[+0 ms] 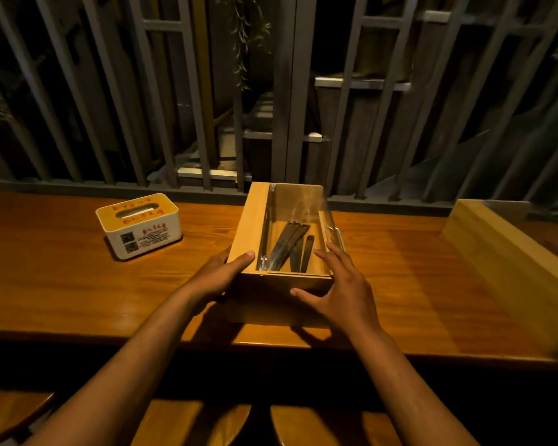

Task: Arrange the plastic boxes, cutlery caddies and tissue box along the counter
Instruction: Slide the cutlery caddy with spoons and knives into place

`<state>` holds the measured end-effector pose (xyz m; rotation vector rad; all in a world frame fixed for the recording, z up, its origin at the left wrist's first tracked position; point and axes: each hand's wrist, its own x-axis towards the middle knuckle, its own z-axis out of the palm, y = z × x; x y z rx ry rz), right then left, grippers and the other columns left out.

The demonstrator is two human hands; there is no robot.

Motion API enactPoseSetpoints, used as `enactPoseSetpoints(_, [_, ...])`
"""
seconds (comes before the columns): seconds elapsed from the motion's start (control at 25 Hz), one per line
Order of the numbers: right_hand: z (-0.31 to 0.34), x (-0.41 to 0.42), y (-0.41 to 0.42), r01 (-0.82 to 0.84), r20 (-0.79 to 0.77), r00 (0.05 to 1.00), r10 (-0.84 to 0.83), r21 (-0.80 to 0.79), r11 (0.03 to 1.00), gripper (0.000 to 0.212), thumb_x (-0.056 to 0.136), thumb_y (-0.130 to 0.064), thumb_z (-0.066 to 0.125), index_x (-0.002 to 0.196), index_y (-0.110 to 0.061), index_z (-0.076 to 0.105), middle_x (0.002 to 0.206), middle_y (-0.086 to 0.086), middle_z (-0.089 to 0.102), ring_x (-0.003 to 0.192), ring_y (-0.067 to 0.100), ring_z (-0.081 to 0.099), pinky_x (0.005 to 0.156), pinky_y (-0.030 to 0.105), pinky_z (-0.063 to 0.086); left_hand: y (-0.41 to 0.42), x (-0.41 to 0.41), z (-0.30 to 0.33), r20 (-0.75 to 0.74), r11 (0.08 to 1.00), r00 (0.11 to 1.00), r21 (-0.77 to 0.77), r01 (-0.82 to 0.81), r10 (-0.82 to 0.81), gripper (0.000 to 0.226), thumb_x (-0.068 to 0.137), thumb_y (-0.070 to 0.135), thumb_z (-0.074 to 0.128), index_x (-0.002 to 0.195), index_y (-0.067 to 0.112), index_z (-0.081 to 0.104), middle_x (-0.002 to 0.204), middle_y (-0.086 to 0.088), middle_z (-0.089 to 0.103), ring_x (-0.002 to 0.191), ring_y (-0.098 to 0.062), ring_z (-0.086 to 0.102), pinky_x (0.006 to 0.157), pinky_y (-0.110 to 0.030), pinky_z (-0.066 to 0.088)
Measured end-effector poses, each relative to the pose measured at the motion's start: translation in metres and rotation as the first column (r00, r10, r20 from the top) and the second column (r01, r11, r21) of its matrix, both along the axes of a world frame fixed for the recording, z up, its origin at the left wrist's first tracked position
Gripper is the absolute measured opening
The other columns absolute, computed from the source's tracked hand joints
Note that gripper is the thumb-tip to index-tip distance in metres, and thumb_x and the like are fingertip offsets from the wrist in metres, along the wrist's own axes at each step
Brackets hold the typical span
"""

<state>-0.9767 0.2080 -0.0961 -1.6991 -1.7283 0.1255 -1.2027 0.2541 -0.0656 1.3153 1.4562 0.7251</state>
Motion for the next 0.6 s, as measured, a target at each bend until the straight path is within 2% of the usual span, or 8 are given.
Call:
enactPoseSetpoints(0.24, [-0.001, 0.076, -0.026, -0.02, 0.0, 1.0, 0.02, 0.027, 0.999, 0.087, 0.063, -0.061, 0.078, 0.139, -0.04, 0.041, 0.157, -0.012, 0.029, 0.141, 0.012, 0.033, 0.098, 0.028, 0.042, -0.022, 0.077, -0.006, 0.036, 0.999, 0.998, 0.018, -0.05, 0.049, 0.059, 0.09, 0.057, 0.056, 0.142, 0.034, 0.04, 0.121, -0.003, 0.056, 0.106, -0.025, 0.052, 0.084, -0.04, 0.045])
enactPoseSetpoints(0.36, [0.001, 0.128, -0.042, -0.011, -0.004, 1.0, 0.011, 0.028, 1.0, 0.088, 0.062, -0.06, 0.078, 0.139, -0.041, 0.041, 0.156, -0.014, 0.029, 0.14, 0.01, 0.032, 0.095, 0.023, 0.036, -0.031, 0.13, -0.01, 0.06, 0.998, 0.997, 0.032, -0.047, 0.045, 0.06, 0.09, 0.056, 0.056, 0.143, 0.033, 0.039, 0.124, -0.002, 0.054, 0.11, -0.025, 0.05, 0.091, -0.042, 0.045])
enactPoseSetpoints(0.48, [0.002, 0.187, -0.058, 0.01, -0.005, 1.0, -0.01, 0.024, 1.0, 0.087, 0.062, -0.061, 0.078, 0.139, -0.042, 0.041, 0.156, -0.013, 0.03, 0.14, 0.011, 0.033, 0.098, 0.027, 0.038, -0.038, 0.19, -0.017, 0.068, 0.998, 0.997, 0.054, -0.037, 0.033, 0.062, 0.089, 0.057, 0.057, 0.143, 0.032, 0.04, 0.134, -0.003, 0.054, 0.12, -0.029, 0.051, 0.101, -0.049, 0.044])
enactPoseSetpoints(0.6, [0.002, 0.24, -0.066, 0.031, -0.005, 1.0, -0.031, 0.011, 0.999, 0.087, 0.062, -0.063, 0.076, 0.139, -0.043, 0.04, 0.157, -0.012, 0.03, 0.142, 0.011, 0.031, 0.104, 0.029, 0.032, -0.042, 0.244, -0.02, 0.087, 0.998, 0.996, 0.052, -0.02, 0.015, 0.062, 0.089, 0.058, 0.056, 0.143, 0.031, 0.041, 0.132, -0.003, 0.055, 0.121, -0.029, 0.052, 0.099, -0.048, 0.045])
